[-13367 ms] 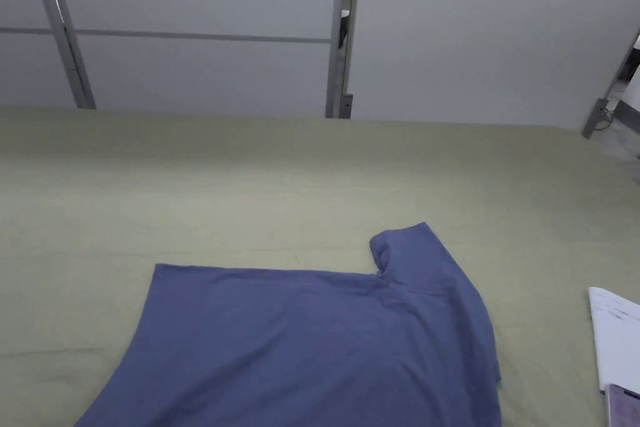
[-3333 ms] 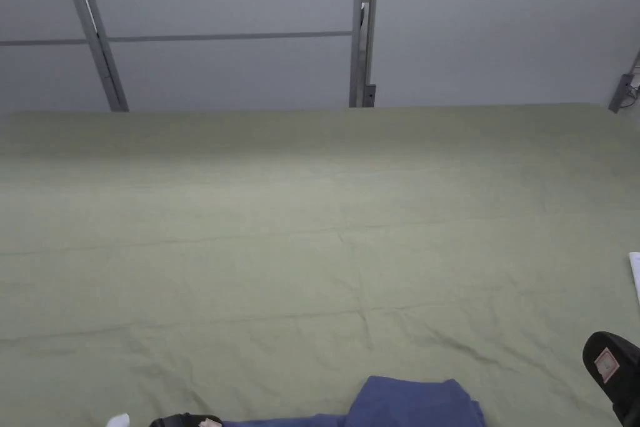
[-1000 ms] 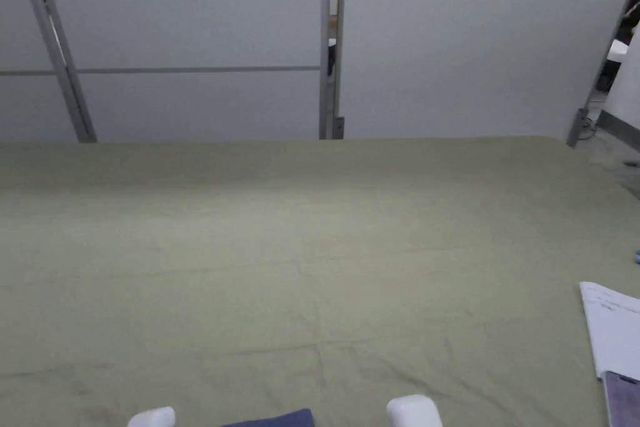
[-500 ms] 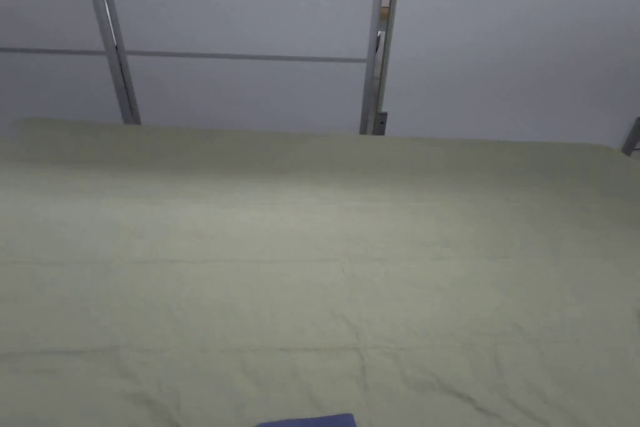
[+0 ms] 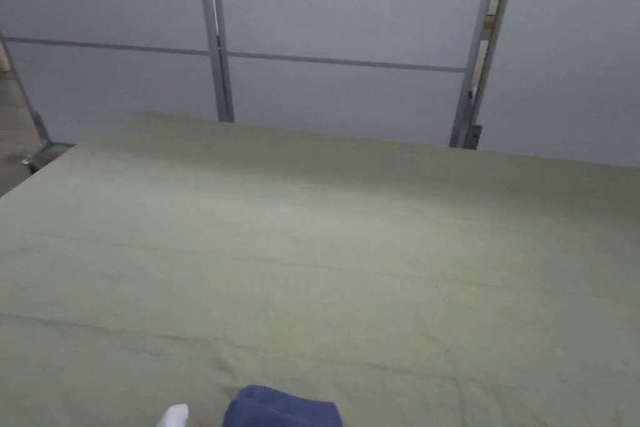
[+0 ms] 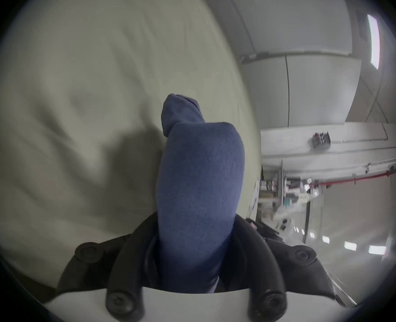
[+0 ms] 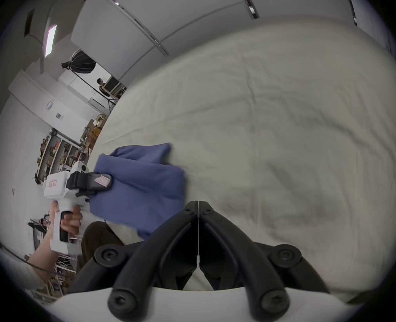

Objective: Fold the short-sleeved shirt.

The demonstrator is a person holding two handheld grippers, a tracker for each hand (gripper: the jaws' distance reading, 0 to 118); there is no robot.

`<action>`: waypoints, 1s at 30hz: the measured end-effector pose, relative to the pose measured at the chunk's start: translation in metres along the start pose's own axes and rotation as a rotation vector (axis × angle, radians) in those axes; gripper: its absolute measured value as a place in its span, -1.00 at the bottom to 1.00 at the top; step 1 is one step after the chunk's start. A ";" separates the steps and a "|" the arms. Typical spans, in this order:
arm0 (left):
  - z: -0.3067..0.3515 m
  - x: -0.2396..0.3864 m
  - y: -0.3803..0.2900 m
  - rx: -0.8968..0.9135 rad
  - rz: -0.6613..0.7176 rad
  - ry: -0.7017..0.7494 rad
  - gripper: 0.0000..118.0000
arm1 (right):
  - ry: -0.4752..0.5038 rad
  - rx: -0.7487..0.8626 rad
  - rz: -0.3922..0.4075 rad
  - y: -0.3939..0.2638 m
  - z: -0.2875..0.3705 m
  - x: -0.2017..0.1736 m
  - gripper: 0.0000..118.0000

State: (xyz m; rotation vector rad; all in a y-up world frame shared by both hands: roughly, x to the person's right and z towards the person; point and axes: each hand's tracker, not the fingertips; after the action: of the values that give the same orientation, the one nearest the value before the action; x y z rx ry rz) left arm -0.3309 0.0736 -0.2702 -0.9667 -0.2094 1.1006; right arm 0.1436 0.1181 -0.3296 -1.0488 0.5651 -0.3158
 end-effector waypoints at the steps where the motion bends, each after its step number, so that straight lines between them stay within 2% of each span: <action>1: 0.026 -0.011 0.017 0.056 0.014 0.031 -0.49 | 0.011 0.011 0.004 0.004 -0.001 -0.004 -0.96; 6: 0.123 -0.062 0.088 0.220 0.078 0.211 -0.49 | 0.027 0.020 0.016 0.018 -0.018 -0.026 -0.96; 10: 0.167 -0.093 0.122 0.329 0.108 0.309 -0.46 | 0.039 0.021 0.015 0.026 -0.032 -0.041 -0.96; 11: 0.170 -0.095 0.124 0.351 0.097 0.400 -0.19 | 0.039 0.021 0.014 0.027 -0.035 -0.044 -0.96; 13: 0.177 -0.090 0.115 0.462 0.059 0.654 0.91 | 0.041 0.018 0.013 0.029 -0.039 -0.048 -0.96; 14: 0.179 -0.086 0.108 0.521 0.034 0.730 1.00 | 0.042 0.017 0.018 0.031 -0.039 -0.050 -0.96; 15: 0.184 -0.079 0.095 0.580 -0.002 0.796 1.00 | 0.041 0.016 0.027 0.031 -0.040 -0.052 -0.96; 17: 0.191 -0.063 0.082 0.597 -0.062 0.721 1.00 | 0.034 0.023 0.049 0.031 -0.037 -0.055 -0.96; 18: 0.195 -0.050 0.073 0.585 -0.090 0.691 0.81 | 0.035 0.026 0.050 0.031 -0.034 -0.055 -0.96; 19: 0.192 -0.035 0.060 0.550 -0.128 0.605 0.21 | 0.041 0.032 0.050 0.030 -0.030 -0.054 -0.96; 20: 0.187 -0.020 0.047 0.544 -0.176 0.551 -0.88 | 0.048 0.039 0.048 0.029 -0.027 -0.054 -0.96; 21: 0.184 -0.010 0.041 0.535 -0.194 0.540 -0.99 | 0.050 0.050 0.046 0.027 -0.023 -0.053 -0.96; 22: 0.173 0.006 0.026 0.514 -0.190 0.542 -0.99 | 0.046 0.062 0.044 0.025 -0.016 -0.050 -0.96; 25: 0.132 0.037 0.004 0.373 -0.268 0.409 -0.99 | 0.009 0.111 0.048 0.019 0.003 -0.048 -0.96; 30: 0.033 0.106 -0.041 0.330 -0.510 0.453 -0.99 | -0.106 0.246 0.115 0.009 0.057 -0.041 -0.96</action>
State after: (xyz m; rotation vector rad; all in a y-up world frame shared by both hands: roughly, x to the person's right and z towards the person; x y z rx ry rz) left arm -0.2726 0.1749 -0.2513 -0.7798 0.0945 0.4136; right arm 0.1430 0.1842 -0.3042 -0.7876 0.4760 -0.2208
